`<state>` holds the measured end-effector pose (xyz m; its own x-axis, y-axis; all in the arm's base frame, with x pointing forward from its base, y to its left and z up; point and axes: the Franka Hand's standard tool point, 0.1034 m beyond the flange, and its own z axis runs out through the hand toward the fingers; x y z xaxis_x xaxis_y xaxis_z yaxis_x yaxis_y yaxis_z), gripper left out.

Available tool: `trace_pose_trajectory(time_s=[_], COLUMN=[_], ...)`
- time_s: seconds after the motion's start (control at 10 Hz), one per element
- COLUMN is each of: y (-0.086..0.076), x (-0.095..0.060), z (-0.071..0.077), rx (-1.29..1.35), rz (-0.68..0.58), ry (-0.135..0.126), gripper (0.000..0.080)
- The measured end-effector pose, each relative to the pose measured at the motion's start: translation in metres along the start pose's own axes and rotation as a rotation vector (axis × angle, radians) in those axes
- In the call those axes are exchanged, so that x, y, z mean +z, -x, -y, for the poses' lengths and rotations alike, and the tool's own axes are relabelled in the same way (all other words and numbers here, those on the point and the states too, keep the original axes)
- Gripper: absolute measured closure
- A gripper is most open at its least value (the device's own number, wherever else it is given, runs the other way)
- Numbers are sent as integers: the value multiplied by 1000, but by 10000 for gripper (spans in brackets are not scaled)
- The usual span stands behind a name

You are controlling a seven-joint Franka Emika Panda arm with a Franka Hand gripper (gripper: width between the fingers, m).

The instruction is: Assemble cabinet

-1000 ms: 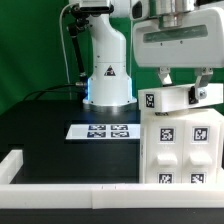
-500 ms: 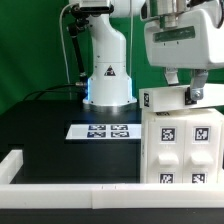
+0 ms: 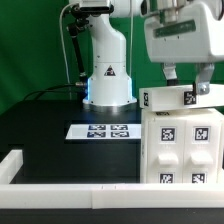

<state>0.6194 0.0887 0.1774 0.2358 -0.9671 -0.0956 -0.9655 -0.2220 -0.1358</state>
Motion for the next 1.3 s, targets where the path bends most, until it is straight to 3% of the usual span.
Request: trace_pose_trajectory(time_s=[0.2,0.4,0.6,1.0,1.3], y=[0,1,1,3,3], x=[-20,-18,-16,-14,-13], z=[7,6,9,19,19], rx=[-1,-28,-234,-640,-762], rz=[22,22,0,-10,-5], ry=[-40,-37,-20,-22,-13], gripper=[4,2,2,2,2])
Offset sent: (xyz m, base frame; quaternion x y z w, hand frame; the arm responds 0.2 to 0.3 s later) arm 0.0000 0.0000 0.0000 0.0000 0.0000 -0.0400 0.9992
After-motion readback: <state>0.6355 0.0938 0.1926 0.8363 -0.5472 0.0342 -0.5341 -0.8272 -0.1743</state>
